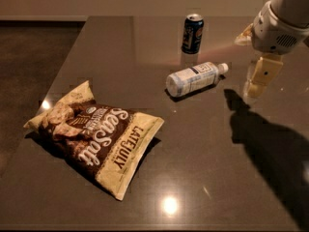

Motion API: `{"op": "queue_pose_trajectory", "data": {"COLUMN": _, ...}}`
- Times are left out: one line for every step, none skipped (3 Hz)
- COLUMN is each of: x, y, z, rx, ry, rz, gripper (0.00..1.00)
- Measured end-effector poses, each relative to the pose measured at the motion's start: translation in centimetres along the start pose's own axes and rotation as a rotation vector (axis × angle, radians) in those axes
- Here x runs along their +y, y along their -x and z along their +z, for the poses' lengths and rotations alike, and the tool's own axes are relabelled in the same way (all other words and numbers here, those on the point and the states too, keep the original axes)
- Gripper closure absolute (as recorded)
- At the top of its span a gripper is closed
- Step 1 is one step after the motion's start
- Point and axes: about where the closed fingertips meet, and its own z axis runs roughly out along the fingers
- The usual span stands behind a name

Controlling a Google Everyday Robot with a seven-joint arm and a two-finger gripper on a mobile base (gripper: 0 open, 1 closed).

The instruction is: Pick blue plastic bottle

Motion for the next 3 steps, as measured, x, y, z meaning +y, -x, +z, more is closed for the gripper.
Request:
{"op": "queue_pose_trajectory", "data": {"x": -3.0, "y": 0.7, "z": 2.1, "rx": -0.022, "ry": 0.024, "rz": -0.047, "gripper": 0.00}}
{"op": "queue_pose_trajectory", "data": {"x": -5.6, "y": 1.2, "z": 4.0, "rx": -0.028, "ry": 0.044, "rz": -0.088, "gripper": 0.00}}
{"op": "queue_pose_trajectory", "data": {"x": -7.4, "y": 1.8, "z": 5.7, "rx": -0.030, "ry": 0.064, "rz": -0.127, "gripper": 0.00}}
